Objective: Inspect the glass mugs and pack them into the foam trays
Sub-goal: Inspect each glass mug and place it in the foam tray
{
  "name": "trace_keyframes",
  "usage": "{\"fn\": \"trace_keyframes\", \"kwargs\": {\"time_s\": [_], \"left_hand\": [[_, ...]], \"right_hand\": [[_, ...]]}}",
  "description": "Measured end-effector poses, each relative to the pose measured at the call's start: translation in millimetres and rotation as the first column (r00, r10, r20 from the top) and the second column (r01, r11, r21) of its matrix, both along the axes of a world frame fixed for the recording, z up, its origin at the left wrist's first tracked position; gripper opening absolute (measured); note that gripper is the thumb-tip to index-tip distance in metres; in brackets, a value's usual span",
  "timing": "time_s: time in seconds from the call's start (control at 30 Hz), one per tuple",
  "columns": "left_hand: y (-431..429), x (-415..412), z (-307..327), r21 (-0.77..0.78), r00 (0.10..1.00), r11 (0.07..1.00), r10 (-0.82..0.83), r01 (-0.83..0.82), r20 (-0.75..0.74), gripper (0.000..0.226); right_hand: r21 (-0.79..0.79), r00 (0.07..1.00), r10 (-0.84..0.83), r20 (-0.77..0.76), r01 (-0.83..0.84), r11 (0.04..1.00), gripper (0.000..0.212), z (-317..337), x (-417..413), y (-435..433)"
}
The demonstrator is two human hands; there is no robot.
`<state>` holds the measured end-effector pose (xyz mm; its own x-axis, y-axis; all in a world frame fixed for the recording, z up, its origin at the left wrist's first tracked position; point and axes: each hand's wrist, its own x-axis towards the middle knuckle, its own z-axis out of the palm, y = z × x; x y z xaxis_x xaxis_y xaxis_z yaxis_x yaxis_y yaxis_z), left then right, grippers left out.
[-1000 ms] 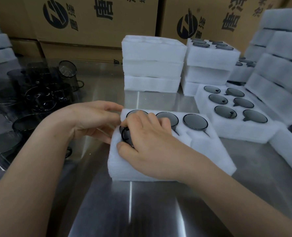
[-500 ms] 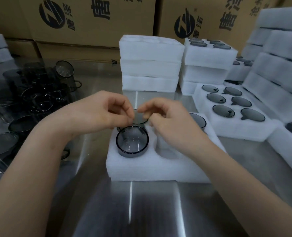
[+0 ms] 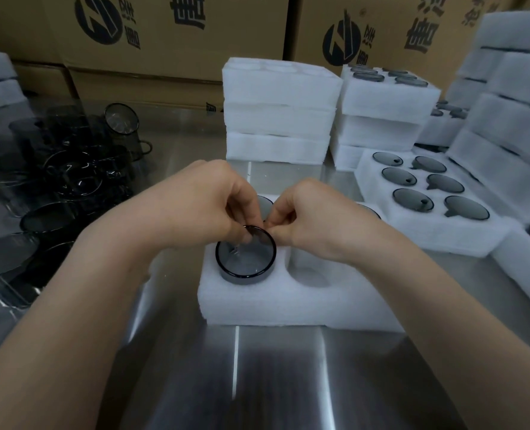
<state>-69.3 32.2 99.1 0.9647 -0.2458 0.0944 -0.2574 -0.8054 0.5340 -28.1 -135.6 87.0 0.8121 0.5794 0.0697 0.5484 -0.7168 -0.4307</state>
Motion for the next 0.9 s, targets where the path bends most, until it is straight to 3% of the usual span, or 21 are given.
{"fn": "trace_keyframes", "kwargs": {"time_s": [0.2,0.4,0.47,0.63,0.77,0.83,0.9], "left_hand": [[-3,4,2,0.021,0.999,1.0,-0.014,0.015,-0.032,0.027],[-5,7,3,0.042,0.997,0.999,0.015,-0.012,-0.077,0.024],[-7,8,2,0.052,0.996,0.998,0.036,-0.031,-0.08,0.022],[-13,7,-3,0.133,0.995,0.987,0.099,-0.096,-0.014,0.02],[-18,7,-9,0.217,0.991,0.969,0.103,-0.12,0.086,0.021],[-13,5,-7,0.245,0.996,0.966,0.067,-0.078,0.055,0.013],[-6,-1,-3,0.138,0.999,0.99,0.022,-0.017,-0.036,0.018]], "right_hand": [[-0.123,1.0,0.006,0.006,-0.005,0.992,0.022,12,1,10],[-0.101,0.998,0.022,0.055,-0.016,0.995,0.027,6,3,9],[-0.055,0.999,0.024,0.041,-0.022,0.998,0.021,3,5,6],[0.125,0.971,0.141,-0.193,-0.118,0.985,0.01,3,10,-17],[0.094,0.973,0.182,-0.144,-0.17,0.981,0.017,-1,9,-24],[0.135,0.973,0.178,-0.149,-0.158,0.978,0.016,-4,11,-24],[0.218,0.967,0.168,-0.194,-0.124,0.968,0.018,-6,13,-25]]}}
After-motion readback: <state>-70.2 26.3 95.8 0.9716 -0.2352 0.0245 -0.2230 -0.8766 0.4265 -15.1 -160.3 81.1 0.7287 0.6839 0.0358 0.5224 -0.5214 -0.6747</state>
